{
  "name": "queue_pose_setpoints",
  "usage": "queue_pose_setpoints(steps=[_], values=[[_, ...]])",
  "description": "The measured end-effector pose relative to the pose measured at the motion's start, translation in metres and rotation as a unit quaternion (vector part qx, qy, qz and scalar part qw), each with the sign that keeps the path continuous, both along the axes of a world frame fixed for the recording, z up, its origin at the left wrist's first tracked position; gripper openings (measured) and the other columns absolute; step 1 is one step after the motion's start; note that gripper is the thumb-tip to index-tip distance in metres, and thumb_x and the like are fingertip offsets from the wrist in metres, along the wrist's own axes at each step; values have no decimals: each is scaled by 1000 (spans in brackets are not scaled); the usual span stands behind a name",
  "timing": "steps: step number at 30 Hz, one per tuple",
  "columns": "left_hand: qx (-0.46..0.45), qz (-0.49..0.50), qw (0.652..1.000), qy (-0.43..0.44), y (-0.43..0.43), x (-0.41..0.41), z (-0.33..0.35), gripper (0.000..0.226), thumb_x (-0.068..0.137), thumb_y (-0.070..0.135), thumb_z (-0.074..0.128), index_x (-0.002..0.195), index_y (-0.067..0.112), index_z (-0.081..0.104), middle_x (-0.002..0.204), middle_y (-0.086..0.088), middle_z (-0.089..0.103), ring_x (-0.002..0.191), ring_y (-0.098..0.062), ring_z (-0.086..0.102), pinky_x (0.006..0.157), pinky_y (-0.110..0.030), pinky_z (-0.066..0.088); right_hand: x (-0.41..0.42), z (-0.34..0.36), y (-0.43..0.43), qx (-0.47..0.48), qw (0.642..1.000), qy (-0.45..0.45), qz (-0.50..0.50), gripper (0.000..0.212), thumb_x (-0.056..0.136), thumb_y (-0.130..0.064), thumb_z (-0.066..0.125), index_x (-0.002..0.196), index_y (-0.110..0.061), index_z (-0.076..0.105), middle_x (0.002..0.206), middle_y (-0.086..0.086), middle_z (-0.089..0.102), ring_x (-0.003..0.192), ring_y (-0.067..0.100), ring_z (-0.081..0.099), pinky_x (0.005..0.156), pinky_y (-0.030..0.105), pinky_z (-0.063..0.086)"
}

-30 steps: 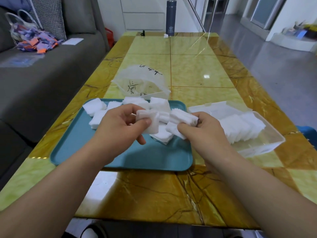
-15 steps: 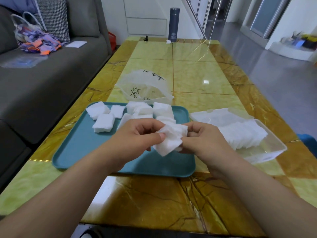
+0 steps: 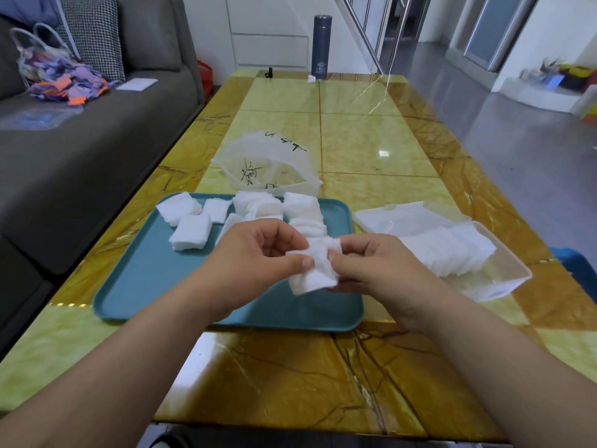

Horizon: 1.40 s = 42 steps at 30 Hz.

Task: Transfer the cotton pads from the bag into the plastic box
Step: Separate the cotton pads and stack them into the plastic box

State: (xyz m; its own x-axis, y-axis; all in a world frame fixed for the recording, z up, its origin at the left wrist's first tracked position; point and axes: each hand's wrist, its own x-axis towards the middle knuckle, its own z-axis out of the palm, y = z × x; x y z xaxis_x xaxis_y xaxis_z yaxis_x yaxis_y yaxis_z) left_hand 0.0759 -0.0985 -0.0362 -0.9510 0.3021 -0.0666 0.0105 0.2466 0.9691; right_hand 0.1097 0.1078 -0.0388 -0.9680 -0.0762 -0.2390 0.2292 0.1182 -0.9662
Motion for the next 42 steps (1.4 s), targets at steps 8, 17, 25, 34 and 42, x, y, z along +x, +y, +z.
queue_pose_setpoints(steps=[8,17,25,34,42], values=[[14,13,1000,23,3,-2,-3,12,82,6,84,89,14,79,93,-13,78,91,-36,73,90,-51,59,0,-1,2,17,1000,-4,4,17,99,-9,66,106,-12,82,102,13,81,102,26,77,84,36,65],[-1,1,999,42,18,-6,-5,10,82,6,84,89,9,77,80,-7,75,67,-11,60,61,-23,53,4,3,7,-54,998,-37,-25,22,99,-16,63,109,-5,79,106,18,80,106,35,76,94,47,63],[-178,53,972,142,26,-22,-17,5,91,22,72,92,27,74,86,11,72,75,-5,63,69,-19,50,4,-11,11,49,993,24,-105,16,87,-14,78,102,-17,75,93,3,82,94,22,79,92,53,62],[-336,-40,925,174,24,-22,-33,19,88,43,70,101,30,74,104,17,63,97,-9,59,81,-27,46,-3,-21,5,26,988,2,-150,18,94,-21,63,111,-28,62,111,-1,72,103,21,72,94,53,61],[-339,-81,937,4,16,-8,-16,58,82,33,81,134,37,57,114,11,59,99,-9,60,88,-24,46,-1,-20,2,41,988,-3,-151,15,96,-21,63,106,-31,60,110,-1,71,103,21,71,95,52,61]])
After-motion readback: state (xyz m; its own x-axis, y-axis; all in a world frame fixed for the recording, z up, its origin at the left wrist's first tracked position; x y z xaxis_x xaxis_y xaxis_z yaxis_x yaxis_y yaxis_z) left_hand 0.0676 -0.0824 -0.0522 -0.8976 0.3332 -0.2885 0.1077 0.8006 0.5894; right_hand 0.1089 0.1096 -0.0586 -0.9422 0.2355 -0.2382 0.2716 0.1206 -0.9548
